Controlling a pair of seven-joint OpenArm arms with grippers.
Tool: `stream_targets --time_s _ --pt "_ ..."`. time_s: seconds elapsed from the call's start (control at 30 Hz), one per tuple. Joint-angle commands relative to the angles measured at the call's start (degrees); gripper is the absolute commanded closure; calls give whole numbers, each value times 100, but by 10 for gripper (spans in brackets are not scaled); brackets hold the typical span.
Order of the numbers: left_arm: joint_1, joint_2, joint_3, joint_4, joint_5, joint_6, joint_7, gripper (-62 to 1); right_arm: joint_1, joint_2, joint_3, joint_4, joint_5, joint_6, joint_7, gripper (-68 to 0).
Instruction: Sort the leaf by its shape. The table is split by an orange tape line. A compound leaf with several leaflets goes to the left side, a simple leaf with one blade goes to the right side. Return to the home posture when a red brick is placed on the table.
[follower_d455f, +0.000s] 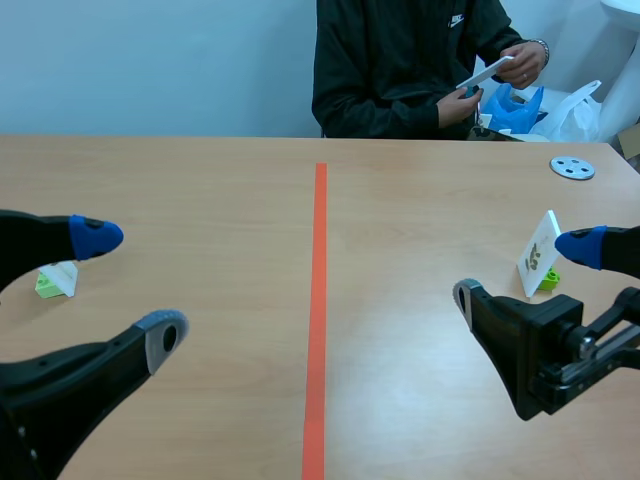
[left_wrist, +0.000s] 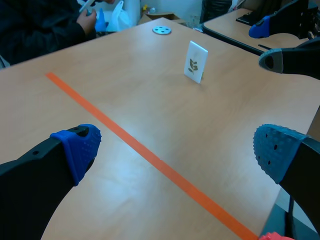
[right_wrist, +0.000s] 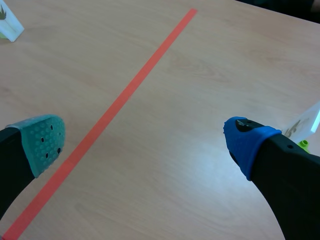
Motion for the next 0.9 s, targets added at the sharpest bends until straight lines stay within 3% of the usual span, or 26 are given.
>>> stream_targets --time_s 0.0,0.27,0.53,0.87 --pt "15 197 9 -42 -37 -2 -31 -623 81 48 74 17 44 7 105 -679" --pt "35 472 9 -55 114 87 72 -623 81 46 74 17 44 7 105 -679" --pt "33 472 9 -55 114 890 140 -623 81 46 70 17 44 7 105 -679" --pt "33 472 9 -55 111 907 199 -623 81 46 70 17 44 7 85 -679"
